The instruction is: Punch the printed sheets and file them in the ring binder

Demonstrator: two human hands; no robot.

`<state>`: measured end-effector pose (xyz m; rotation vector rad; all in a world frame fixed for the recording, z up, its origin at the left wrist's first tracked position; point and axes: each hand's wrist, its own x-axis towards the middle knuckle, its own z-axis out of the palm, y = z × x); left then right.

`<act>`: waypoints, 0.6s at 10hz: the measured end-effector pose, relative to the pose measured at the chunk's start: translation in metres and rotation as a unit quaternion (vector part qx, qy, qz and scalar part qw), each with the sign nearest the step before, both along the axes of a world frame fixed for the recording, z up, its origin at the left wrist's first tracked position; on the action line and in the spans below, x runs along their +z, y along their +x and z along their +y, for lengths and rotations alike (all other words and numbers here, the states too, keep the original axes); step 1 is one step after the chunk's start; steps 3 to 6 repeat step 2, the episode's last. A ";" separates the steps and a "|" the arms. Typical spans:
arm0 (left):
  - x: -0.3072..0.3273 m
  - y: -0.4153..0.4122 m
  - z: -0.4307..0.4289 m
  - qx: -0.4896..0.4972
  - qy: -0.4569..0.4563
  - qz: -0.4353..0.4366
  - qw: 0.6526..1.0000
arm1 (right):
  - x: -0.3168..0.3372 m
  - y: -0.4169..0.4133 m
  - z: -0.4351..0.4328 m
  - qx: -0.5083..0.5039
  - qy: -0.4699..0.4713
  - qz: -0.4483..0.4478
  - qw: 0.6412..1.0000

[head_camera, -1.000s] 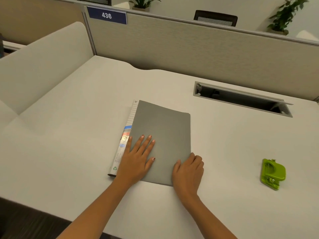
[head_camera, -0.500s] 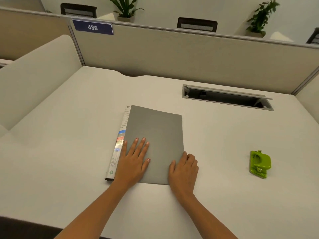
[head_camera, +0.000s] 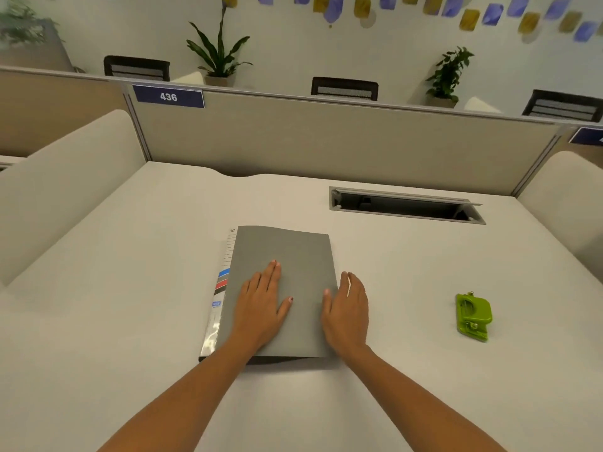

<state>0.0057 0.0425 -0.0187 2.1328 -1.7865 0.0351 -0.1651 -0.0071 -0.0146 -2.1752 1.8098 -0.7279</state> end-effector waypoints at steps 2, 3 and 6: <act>0.027 0.002 -0.042 -0.010 -0.032 0.012 0.999 | 0.039 0.011 -0.046 0.071 -0.097 0.027 0.992; 0.027 0.002 -0.042 -0.010 -0.032 0.012 0.999 | 0.039 0.011 -0.046 0.071 -0.097 0.027 0.992; 0.027 0.002 -0.042 -0.010 -0.032 0.012 0.999 | 0.039 0.011 -0.046 0.071 -0.097 0.027 0.992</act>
